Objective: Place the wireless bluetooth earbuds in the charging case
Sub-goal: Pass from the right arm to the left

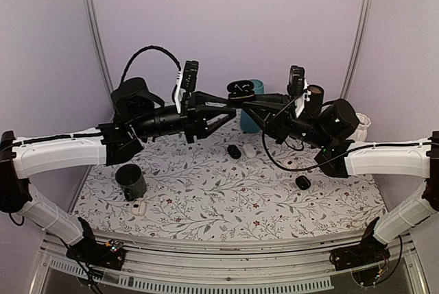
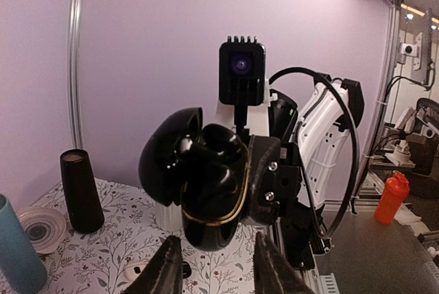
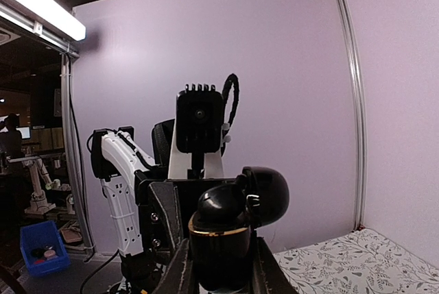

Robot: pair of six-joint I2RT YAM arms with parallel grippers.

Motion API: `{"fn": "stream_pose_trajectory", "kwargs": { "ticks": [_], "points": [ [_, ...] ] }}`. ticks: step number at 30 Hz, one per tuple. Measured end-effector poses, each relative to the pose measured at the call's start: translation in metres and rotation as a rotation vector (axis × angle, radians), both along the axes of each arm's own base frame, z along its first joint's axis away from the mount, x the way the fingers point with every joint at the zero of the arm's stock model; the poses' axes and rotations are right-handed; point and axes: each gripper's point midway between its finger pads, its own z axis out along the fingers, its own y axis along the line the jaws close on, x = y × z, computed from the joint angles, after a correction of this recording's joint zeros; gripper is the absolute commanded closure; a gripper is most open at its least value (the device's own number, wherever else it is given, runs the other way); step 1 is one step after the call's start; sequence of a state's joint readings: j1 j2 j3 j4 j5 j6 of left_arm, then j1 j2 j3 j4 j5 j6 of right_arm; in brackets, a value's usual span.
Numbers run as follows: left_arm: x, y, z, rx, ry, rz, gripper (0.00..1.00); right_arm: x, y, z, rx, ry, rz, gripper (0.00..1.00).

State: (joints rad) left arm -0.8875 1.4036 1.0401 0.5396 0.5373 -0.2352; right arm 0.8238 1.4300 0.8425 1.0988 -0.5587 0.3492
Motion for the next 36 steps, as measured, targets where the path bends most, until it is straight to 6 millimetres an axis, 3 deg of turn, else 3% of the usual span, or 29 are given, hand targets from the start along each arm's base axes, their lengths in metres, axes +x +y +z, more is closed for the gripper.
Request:
{"fn": "stream_pose_trajectory", "kwargs": {
  "ticks": [19, 30, 36],
  "points": [
    [0.0, -0.002, 0.013, -0.035, -0.04, -0.009, 0.75, -0.003, 0.004, -0.004, -0.005, 0.019, 0.039, 0.97],
    [-0.001, -0.002, 0.014, -0.04, -0.047, -0.021, 0.73, -0.003, 0.004, -0.002, 0.0, 0.025, 0.044, 0.97],
    [-0.001, -0.002, 0.018, -0.046, -0.065, -0.02, 0.87, -0.003, 0.004, 0.002, 0.007, 0.026, 0.05, 0.93]
  ]
}}
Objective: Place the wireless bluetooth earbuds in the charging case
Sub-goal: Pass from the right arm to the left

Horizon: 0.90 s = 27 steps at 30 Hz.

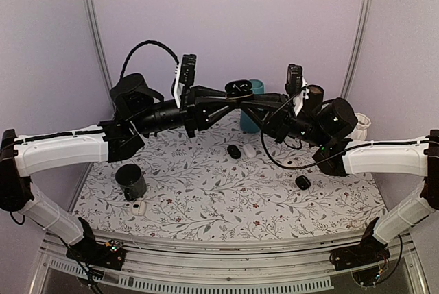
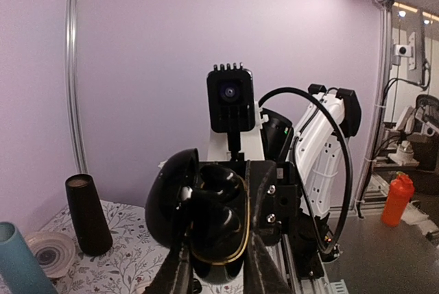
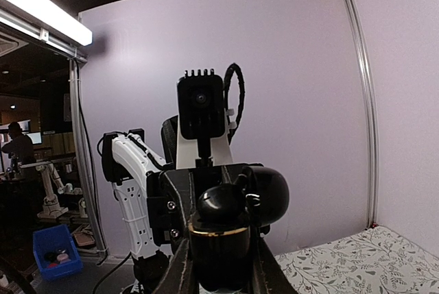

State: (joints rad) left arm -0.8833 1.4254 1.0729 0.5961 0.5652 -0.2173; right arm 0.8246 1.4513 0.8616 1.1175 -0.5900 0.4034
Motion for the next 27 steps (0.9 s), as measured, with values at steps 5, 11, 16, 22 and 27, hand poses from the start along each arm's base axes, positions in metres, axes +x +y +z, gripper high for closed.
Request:
{"fn": "stream_pose_trajectory", "kwargs": {
  "ticks": [5, 11, 16, 22, 27],
  "points": [
    [-0.001, 0.0, 0.0, 0.0, -0.009, -0.001, 1.0, 0.0, 0.0, 0.0, 0.003, -0.001, 0.001, 0.85],
    [0.001, 0.0, 0.001, -0.002, -0.006, 0.011, 1.0, 0.002, 0.0, 0.0, 0.004, 0.006, -0.004, 0.69],
    [0.008, 0.001, -0.009, 0.006, 0.014, 0.049, 1.0, 0.011, 0.003, -0.007, -0.016, 0.049, -0.041, 0.53],
    [0.016, 0.003, -0.023, 0.022, 0.041, 0.1, 1.0, 0.029, 0.005, -0.025, -0.079, 0.145, -0.106, 0.39],
    [0.024, 0.006, -0.031, 0.024, 0.051, 0.151, 1.0, 0.036, -0.004, -0.038, -0.123, 0.218, -0.164, 0.38]
  ]
}}
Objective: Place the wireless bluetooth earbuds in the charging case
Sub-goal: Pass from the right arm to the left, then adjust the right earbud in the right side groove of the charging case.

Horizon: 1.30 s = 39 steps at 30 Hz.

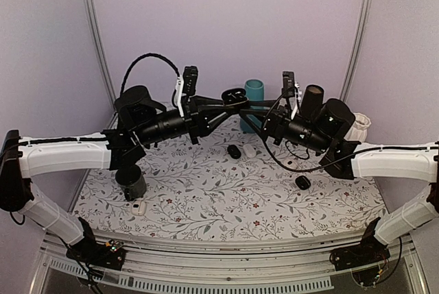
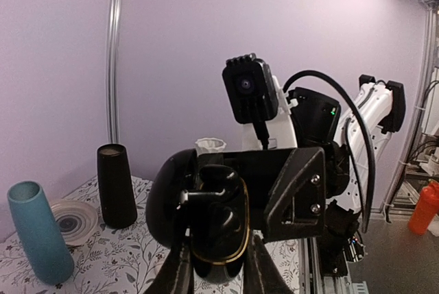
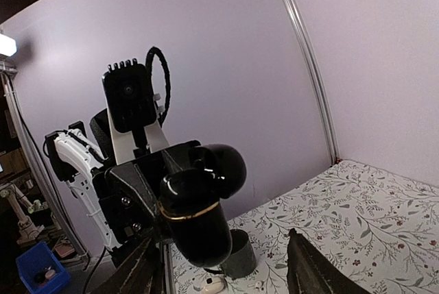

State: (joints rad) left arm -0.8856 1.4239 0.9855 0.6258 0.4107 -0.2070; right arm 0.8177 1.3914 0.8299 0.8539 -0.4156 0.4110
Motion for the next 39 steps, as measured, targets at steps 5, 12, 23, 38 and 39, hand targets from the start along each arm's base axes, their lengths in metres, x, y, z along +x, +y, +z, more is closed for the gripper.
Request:
{"fn": "stream_pose_trajectory", "kwargs": {
  "ticks": [5, 12, 23, 38, 39],
  "points": [
    [0.01, 0.004, -0.008, 0.012, -0.002, 0.066, 1.0, 0.005, -0.018, -0.006, -0.035, 0.103, -0.088, 0.41],
    [0.027, 0.004, -0.022, 0.038, -0.017, 0.151, 1.0, 0.023, -0.038, 0.005, -0.077, 0.287, -0.234, 0.47],
    [0.041, -0.008, -0.058, 0.125, -0.02, 0.209, 1.0, 0.046, -0.047, 0.026, -0.197, 0.466, -0.405, 0.5],
    [0.046, -0.024, -0.073, 0.178, -0.024, 0.223, 1.0, 0.051, -0.036, -0.046, -0.463, 0.634, -0.455, 0.5],
    [0.046, -0.025, -0.074, 0.182, -0.024, 0.223, 1.0, 0.05, -0.036, -0.046, -0.467, 0.635, -0.455, 0.5]
  ]
}}
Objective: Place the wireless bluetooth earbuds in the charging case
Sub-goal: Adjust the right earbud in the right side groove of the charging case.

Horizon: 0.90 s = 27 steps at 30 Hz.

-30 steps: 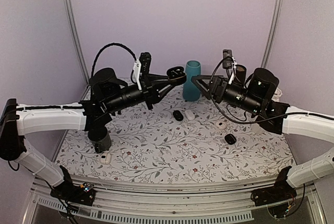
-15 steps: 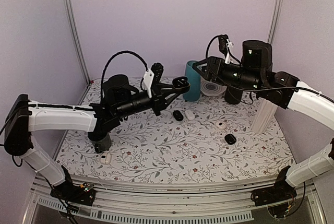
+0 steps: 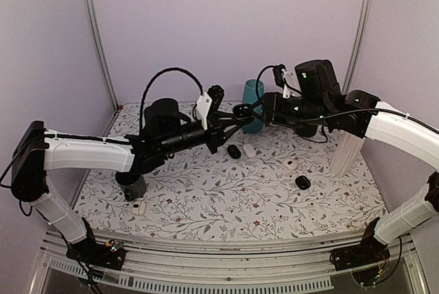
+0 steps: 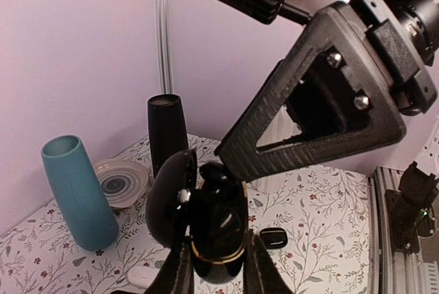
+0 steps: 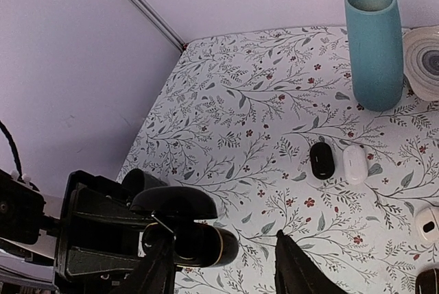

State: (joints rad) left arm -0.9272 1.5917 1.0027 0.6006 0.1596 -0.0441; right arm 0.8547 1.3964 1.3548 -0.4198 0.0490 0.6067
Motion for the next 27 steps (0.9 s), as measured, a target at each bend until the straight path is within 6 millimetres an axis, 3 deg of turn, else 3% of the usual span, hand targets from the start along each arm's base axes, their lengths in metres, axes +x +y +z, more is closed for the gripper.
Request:
{"fn": "stream_pose_trajectory", "kwargs": {
  "ticks": [12, 27],
  "points": [
    [0.001, -0.007, -0.008, 0.034, 0.01, 0.003, 1.0, -0.001, -0.001, -0.007, -0.03, 0.013, -0.013, 0.53],
    [0.002, -0.01, -0.009, 0.042, 0.009, 0.004, 1.0, 0.003, 0.003, -0.014, -0.04, 0.028, -0.032, 0.73]
  ]
}}
